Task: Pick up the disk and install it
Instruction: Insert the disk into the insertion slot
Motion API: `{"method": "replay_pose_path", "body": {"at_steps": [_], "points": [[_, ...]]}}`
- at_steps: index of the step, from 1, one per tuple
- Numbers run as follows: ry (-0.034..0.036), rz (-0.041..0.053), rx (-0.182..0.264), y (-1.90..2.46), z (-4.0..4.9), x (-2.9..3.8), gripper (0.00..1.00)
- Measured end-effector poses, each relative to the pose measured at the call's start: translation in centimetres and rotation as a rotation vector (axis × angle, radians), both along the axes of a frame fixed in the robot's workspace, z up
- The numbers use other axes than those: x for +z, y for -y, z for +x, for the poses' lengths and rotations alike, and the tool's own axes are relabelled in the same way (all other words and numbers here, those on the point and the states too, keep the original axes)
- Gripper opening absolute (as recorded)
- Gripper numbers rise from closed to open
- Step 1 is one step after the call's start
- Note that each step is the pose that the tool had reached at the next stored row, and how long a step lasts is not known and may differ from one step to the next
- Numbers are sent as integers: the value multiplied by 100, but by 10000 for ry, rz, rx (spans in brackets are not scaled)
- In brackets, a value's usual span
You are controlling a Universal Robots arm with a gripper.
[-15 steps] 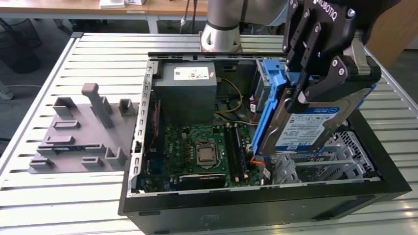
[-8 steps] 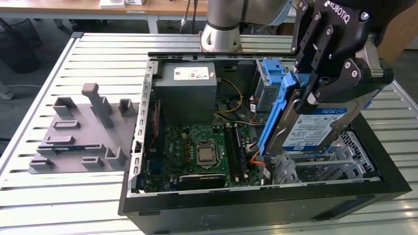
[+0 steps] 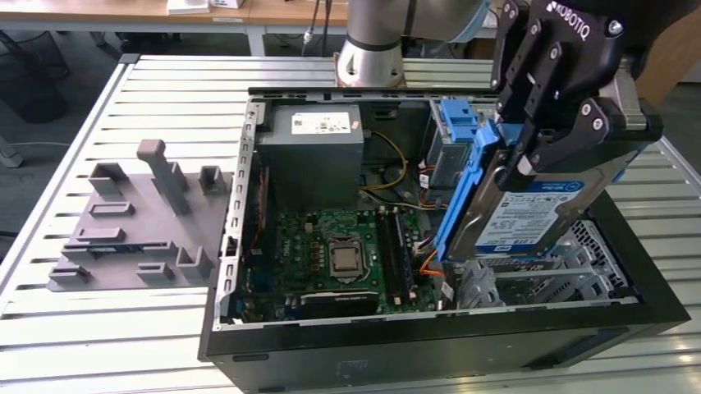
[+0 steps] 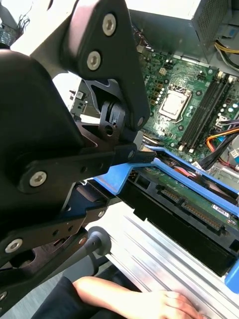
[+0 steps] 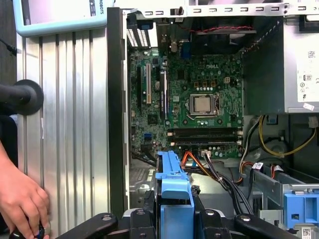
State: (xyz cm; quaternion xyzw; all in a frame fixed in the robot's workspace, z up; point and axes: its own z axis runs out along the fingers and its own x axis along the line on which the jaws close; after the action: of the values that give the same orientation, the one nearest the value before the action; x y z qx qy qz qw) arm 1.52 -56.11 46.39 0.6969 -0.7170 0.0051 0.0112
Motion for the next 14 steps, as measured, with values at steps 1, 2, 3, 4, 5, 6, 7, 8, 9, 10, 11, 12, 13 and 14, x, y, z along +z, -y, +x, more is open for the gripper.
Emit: {"method": "replay_pose_path", "body": {"at_steps": [1,2,3,4,5,6,7,8,9,10,11,12,13,14], "points": [[0,0,-1,0,19,-1,36],[0,0,-1,0,34,-3,36],[0,-1,-1,0,54,-5,36],[0,0,-1,0,70,-8,36],[0,0,-1,0,87,-10,36],[0,0,-1,0,105,-13,36],[0,-1,-1,0,124,-16,36],[0,-1,-1,0,162,-21,36],[0,-1,-1,0,182,-24,36],[0,-1,-1,0,200,-26,36],[0,-1,-1,0,216,-29,36],[0,-1,-1,0,230,-31,36],[0,-1,-1,0,243,-33,36],[0,-1,-1,0,278,-42,36]]}}
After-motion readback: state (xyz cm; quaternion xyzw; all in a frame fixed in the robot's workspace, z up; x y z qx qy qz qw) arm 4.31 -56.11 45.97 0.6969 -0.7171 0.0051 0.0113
